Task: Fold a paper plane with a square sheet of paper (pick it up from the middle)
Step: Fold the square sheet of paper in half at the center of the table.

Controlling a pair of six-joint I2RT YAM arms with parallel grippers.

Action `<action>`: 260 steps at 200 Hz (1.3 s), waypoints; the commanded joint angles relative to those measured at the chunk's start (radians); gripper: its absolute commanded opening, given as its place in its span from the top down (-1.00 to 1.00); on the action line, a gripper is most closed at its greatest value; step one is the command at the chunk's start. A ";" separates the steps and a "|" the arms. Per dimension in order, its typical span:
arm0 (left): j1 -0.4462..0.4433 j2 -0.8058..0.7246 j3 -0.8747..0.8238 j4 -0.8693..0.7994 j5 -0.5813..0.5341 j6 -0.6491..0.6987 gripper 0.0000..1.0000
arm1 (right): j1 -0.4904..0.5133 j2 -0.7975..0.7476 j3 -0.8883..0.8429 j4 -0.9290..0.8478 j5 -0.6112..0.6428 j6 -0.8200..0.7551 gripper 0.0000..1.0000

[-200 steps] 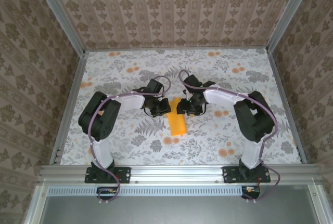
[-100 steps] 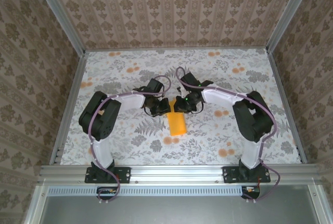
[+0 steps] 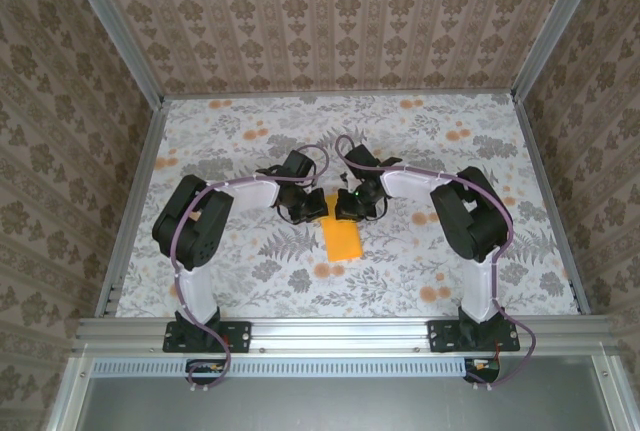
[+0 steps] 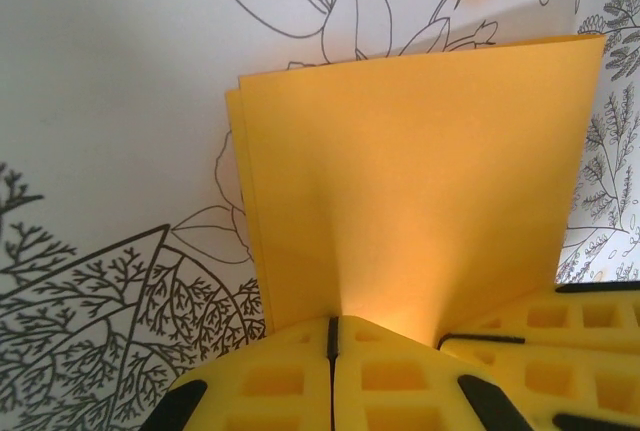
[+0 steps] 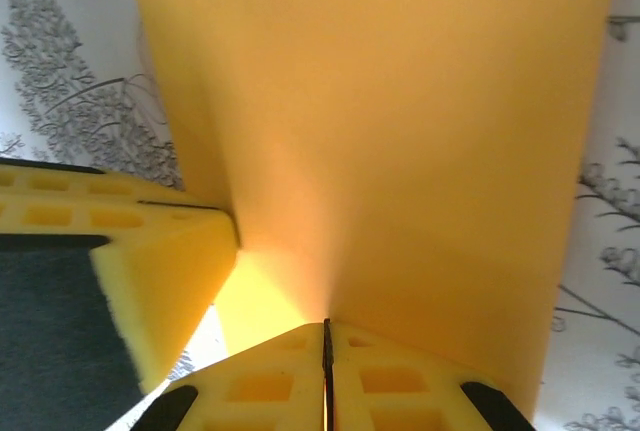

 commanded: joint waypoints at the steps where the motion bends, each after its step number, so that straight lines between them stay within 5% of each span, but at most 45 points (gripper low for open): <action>1: 0.005 0.083 -0.055 -0.137 -0.113 0.018 0.88 | -0.010 0.025 -0.030 0.014 0.020 -0.010 0.81; 190: 0.031 0.084 -0.090 -0.193 -0.129 0.024 0.92 | -0.129 -0.222 -0.271 0.244 -0.047 0.027 0.83; 260: 0.029 0.079 -0.095 -0.236 -0.136 0.024 0.92 | -0.045 -0.061 -0.134 0.339 -0.103 0.103 0.89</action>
